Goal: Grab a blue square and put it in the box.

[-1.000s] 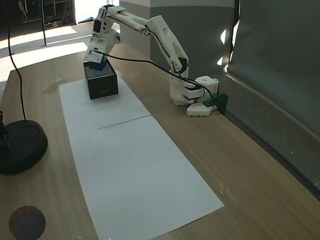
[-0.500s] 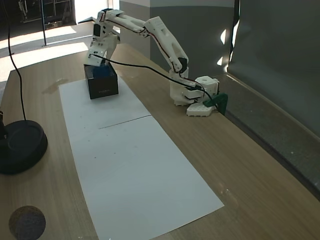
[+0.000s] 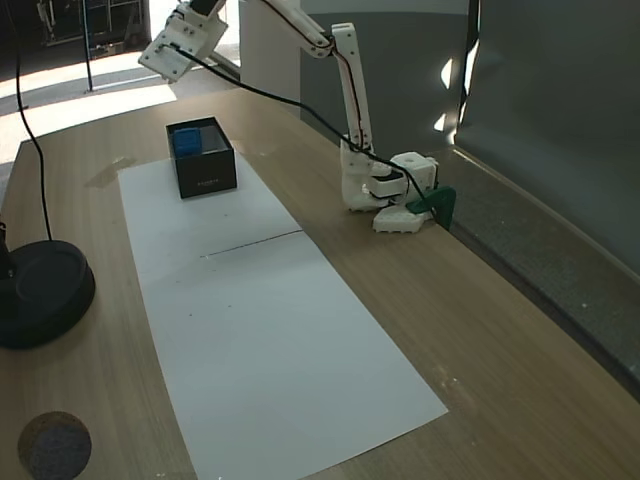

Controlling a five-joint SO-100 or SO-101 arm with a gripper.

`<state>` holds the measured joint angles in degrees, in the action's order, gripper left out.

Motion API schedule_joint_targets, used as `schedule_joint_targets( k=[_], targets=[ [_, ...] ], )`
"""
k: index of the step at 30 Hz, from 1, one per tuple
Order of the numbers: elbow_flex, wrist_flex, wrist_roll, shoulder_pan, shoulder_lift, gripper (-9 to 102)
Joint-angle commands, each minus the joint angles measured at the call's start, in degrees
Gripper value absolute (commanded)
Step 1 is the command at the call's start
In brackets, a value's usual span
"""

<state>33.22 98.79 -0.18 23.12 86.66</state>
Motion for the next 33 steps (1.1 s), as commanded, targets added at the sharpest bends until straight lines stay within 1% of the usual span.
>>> schedule_joint_targets(
  k=[1,5,9,11,15,18,24,29,33],
  targets=[
    [0.5,0.1,1.6,-9.3,9.9,0],
    [8.4,0.1,1.5,-20.7,20.2,0],
    [19.2,0.1,1.5,-26.3,32.2,0],
    [25.9,-0.4,1.4,-26.4,38.8,0],
    [40.3,-0.6,1.4,-23.5,50.1,0],
    [51.4,-3.1,1.6,-22.7,58.5,0],
    [72.8,-13.5,1.7,-22.1,77.8,0],
    [83.8,-17.9,1.5,-22.1,90.4,0],
    [90.1,-21.1,1.6,-22.1,95.6,0]
  ],
)
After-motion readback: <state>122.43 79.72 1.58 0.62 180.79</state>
